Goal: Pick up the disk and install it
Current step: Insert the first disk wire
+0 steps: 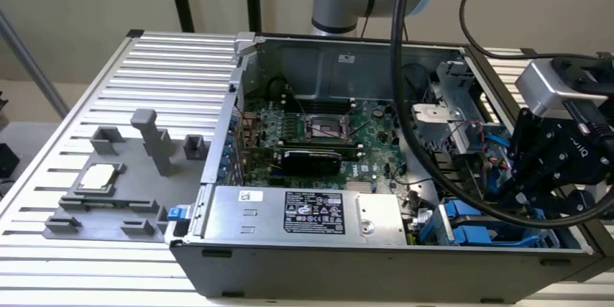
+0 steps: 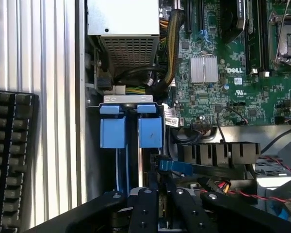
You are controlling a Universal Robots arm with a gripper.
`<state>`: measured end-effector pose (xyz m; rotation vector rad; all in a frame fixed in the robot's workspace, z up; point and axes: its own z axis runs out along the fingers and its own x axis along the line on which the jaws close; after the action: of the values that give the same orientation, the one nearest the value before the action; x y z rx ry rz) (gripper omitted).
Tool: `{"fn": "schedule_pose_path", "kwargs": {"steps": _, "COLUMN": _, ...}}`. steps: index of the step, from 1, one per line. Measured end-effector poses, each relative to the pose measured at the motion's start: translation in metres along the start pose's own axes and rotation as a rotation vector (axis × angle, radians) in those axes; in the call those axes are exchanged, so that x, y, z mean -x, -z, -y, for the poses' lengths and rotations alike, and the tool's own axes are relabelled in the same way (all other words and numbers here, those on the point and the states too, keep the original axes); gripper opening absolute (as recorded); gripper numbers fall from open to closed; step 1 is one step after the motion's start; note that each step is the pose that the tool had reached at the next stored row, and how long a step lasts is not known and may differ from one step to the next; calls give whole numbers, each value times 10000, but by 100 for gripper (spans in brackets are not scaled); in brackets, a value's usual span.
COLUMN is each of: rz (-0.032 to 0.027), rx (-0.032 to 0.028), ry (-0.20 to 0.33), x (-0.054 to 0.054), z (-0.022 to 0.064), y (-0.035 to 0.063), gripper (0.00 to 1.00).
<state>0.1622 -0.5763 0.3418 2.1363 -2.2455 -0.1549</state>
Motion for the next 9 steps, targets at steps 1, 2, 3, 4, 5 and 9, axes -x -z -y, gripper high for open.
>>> {"fn": "schedule_pose_path", "kwargs": {"steps": 1, "rz": -9, "rx": 2, "ry": -14, "x": 0, "z": 2, "y": 1, "gripper": 0}}
{"fn": "schedule_pose_path", "kwargs": {"steps": 2, "rz": -16, "rx": 4, "ry": -26, "x": 0, "z": 4, "y": 1, "gripper": 0}}
{"fn": "schedule_pose_path", "kwargs": {"steps": 3, "rz": -22, "rx": 6, "ry": -38, "x": 1, "z": 6, "y": 1, "gripper": 0}}
{"fn": "schedule_pose_path", "kwargs": {"steps": 4, "rz": -27, "rx": 6, "ry": -48, "x": 1, "z": 7, "y": -1, "gripper": 0}}
{"fn": "schedule_pose_path", "kwargs": {"steps": 5, "rz": -33, "rx": 6, "ry": -56, "x": 2, "z": 8, "y": -4, "gripper": 0}}
{"fn": "schedule_pose_path", "kwargs": {"steps": 9, "rz": -57, "rx": 3, "ry": -70, "x": 5, "z": 10, "y": -16, "gripper": 0}}
